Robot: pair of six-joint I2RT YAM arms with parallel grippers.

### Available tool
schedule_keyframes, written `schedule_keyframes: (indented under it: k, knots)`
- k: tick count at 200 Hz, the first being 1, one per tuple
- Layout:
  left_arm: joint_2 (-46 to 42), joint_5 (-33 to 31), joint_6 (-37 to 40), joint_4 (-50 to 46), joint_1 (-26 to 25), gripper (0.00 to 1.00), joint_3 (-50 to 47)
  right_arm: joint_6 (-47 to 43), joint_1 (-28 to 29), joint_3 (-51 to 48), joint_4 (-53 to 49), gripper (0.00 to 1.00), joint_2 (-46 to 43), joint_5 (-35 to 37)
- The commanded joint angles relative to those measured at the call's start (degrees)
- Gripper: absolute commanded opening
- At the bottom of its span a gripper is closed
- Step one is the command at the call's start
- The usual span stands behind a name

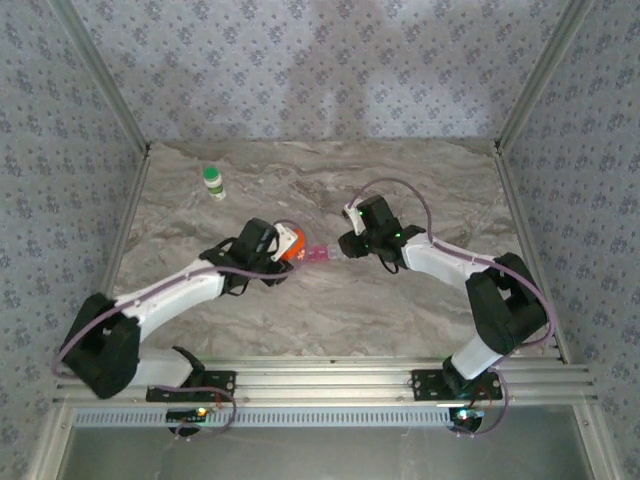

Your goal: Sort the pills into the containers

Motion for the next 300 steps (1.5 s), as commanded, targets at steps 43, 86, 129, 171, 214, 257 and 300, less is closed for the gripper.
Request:
schedule_keyframes:
  k: [43,86,129,171,214,257,300]
  knots:
    - [-20.09,8.77,2.09,38.31,0.11,0.00,-14.76,-0.14,0.90,4.93,-3.11,0.00,-12.62,-8.35]
    - [-27.63,11.06,5.34,63.17,0.38,0.00,-22.29,-4.40,0.95,11.77,0.64,0.00,-20.82,-25.53]
    - [-22.78,16.16,8.45,61.44,1.42,0.00,-17.81,-8.61,1.96,21.80,1.68,0.00,-19.29,-39.79]
    - [-19.32,18.03,7.63,63.12,1.46,0.00,-16.62,-11.86,3.16,25.49,0.55,0.00,-16.54,-48.77]
    - [-18.28,21.11,6.02,64.79,1.43,0.00,-16.04,-14.79,4.21,24.93,-2.06,0.00,-13.50,-48.23]
    - [-17.69,24.12,5.28,66.15,1.44,0.00,-15.70,-14.20,3.48,23.66,-1.29,0.00,-11.41,-46.61]
    - [-16.60,27.95,5.46,64.69,1.44,0.00,-14.24,-17.09,3.28,25.34,-5.52,0.00,-8.99,-59.23]
